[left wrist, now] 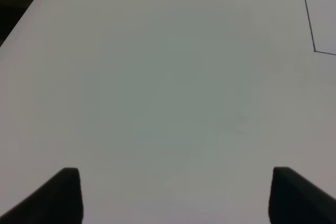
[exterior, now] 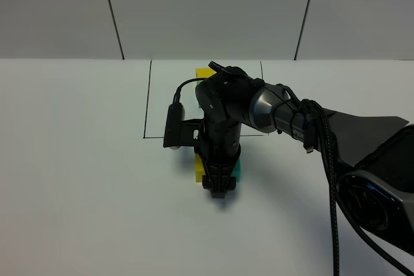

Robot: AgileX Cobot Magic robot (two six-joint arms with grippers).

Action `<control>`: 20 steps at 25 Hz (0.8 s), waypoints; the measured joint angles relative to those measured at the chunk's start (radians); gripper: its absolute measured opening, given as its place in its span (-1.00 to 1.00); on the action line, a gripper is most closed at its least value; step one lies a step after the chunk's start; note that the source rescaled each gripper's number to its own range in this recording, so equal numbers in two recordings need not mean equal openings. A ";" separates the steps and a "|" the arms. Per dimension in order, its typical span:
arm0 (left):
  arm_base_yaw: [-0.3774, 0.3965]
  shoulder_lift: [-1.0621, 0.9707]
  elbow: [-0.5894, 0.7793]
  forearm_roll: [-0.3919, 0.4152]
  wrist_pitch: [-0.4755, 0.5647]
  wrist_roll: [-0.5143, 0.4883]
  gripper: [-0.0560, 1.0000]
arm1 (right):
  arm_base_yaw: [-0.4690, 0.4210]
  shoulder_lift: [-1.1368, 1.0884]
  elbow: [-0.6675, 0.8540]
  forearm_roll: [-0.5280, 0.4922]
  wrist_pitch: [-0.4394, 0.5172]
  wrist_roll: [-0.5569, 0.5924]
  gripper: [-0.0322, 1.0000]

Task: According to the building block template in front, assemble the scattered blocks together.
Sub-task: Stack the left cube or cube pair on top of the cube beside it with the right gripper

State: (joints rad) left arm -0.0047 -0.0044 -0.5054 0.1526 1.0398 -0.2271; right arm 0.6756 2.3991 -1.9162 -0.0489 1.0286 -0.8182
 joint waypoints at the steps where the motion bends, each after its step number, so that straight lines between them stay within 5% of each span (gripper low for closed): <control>1: 0.000 0.000 0.000 0.000 0.000 0.000 0.25 | 0.000 0.000 0.000 0.000 -0.002 0.003 0.23; 11: 0.000 0.000 0.000 0.000 0.000 0.000 0.25 | 0.000 0.000 0.000 0.001 -0.020 0.022 0.06; 20: 0.000 0.000 0.000 0.000 0.000 0.000 0.25 | 0.000 0.001 0.000 0.000 -0.028 0.022 -0.60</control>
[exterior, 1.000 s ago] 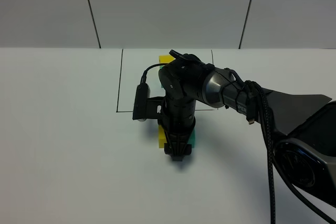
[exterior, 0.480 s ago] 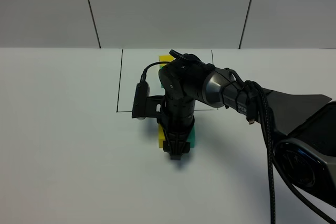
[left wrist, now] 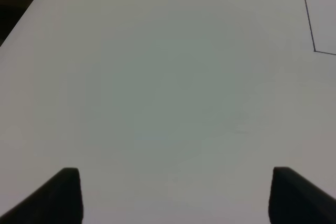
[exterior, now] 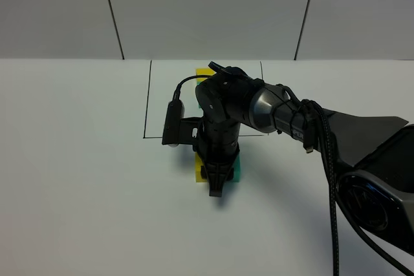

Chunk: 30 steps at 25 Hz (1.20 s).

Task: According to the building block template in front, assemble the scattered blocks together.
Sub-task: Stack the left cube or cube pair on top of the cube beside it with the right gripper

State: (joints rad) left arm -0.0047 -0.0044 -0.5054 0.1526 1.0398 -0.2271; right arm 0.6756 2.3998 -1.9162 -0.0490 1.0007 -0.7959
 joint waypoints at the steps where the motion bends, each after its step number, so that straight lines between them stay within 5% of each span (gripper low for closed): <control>1: 0.000 0.000 0.000 0.000 0.000 0.000 0.25 | 0.000 0.000 0.000 0.000 0.000 0.000 -0.61; 24: 0.000 0.000 0.000 0.000 0.000 0.000 0.25 | 0.000 0.000 0.000 0.020 0.007 0.003 -0.61; 30: 0.000 0.000 0.000 0.000 0.000 0.000 0.25 | 0.000 0.000 0.000 0.040 0.035 0.120 -0.61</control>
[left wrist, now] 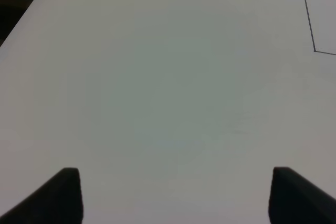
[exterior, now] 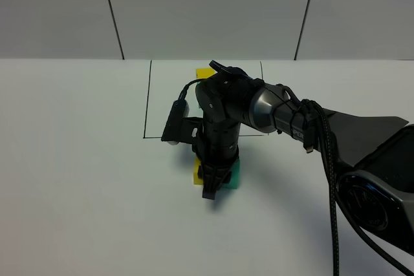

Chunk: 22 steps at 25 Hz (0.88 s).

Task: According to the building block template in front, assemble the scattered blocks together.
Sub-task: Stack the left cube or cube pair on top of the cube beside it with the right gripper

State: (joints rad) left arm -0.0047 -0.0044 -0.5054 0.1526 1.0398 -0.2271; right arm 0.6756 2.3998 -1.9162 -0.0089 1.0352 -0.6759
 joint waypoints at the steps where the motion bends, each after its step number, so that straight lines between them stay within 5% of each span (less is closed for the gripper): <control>1: 0.000 0.000 0.000 0.000 0.000 0.000 0.25 | 0.000 0.000 0.000 0.001 0.003 0.029 -0.61; 22: 0.000 0.000 0.000 0.000 0.000 0.000 0.25 | 0.000 -0.119 0.000 0.046 0.074 0.764 -0.62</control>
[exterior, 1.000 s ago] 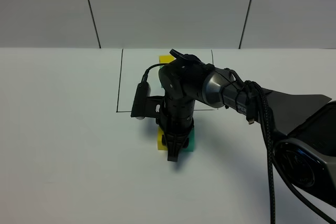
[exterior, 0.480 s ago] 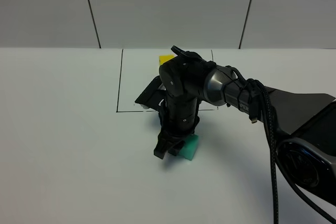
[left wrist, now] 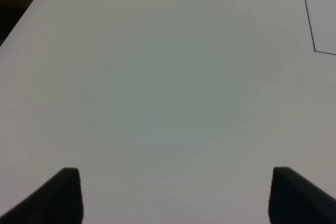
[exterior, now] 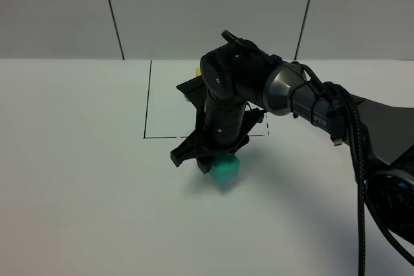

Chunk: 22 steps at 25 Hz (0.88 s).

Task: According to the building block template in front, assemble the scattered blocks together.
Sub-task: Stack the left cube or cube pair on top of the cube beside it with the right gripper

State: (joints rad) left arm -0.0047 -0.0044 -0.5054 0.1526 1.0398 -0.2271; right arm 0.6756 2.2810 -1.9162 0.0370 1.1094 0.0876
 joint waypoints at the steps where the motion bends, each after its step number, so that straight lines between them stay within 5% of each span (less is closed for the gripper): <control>1: 0.000 0.000 0.000 0.000 0.000 0.000 0.25 | 0.000 -0.002 0.000 0.012 0.000 0.030 -0.62; 13: 0.000 0.000 0.000 0.000 0.000 0.000 0.25 | 0.004 -0.006 0.000 0.044 -0.025 0.426 -0.62; 22: 0.000 0.000 0.000 0.000 0.000 0.000 0.25 | 0.057 -0.006 0.000 -0.094 -0.040 0.603 -0.62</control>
State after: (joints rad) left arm -0.0047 -0.0044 -0.5054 0.1526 1.0398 -0.2271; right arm 0.7323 2.2746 -1.9162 -0.0570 1.0693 0.6905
